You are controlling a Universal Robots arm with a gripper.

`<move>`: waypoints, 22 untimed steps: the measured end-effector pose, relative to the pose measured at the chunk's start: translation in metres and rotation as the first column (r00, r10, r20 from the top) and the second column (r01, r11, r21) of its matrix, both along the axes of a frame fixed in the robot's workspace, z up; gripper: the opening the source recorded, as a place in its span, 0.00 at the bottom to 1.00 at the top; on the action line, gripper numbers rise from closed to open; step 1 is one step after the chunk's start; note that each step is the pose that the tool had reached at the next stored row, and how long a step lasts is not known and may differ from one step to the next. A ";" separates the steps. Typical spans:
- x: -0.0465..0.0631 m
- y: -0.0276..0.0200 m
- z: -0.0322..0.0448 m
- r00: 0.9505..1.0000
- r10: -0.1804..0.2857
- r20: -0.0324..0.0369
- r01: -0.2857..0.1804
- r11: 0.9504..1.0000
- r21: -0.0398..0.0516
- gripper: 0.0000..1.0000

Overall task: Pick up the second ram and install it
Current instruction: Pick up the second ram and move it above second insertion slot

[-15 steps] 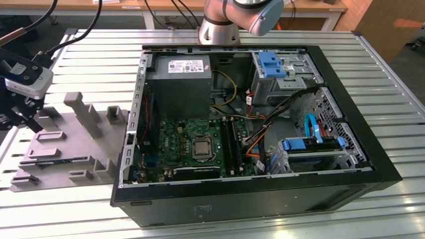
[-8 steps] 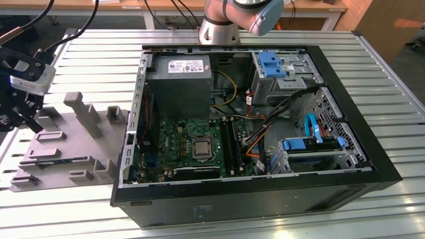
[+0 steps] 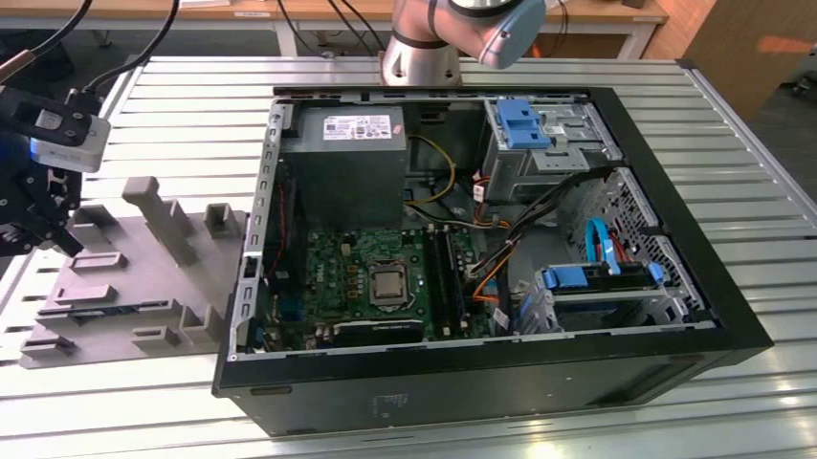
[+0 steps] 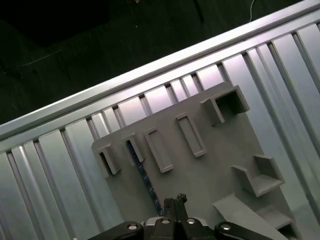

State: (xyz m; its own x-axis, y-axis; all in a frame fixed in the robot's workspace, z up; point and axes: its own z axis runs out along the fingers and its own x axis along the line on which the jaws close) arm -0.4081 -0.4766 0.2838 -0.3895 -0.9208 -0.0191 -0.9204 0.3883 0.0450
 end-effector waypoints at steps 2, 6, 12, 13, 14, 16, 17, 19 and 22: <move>0.000 0.0000 -0.0004 0.999 0.036 0.000 -0.036 0.999 0.000 0.11; 0.000 0.0000 -0.0015 0.994 0.109 0.000 -0.109 0.994 0.000 0.11; 0.000 0.0000 -0.0050 0.976 0.217 0.000 -0.217 0.976 0.000 0.11; 0.000 0.0000 -0.0057 0.972 0.234 0.000 -0.234 0.972 0.000 0.11; 0.000 0.0000 -0.0064 0.968 0.252 0.000 -0.252 0.968 0.000 0.11; 0.000 0.0000 -0.0080 0.958 0.286 0.000 -0.286 0.958 0.000 0.11; 0.000 0.0000 -0.0087 0.953 0.304 0.000 -0.304 0.953 0.000 0.11; 0.000 0.0000 -0.0098 0.942 0.335 0.000 -0.335 0.942 0.000 0.11; 0.000 0.0000 -0.0124 0.938 0.346 0.000 -0.346 0.938 0.000 0.11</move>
State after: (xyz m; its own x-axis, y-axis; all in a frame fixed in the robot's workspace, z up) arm -0.4081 -0.4766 0.2714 -0.0465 -0.9987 -0.0192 -0.9980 0.0456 0.0449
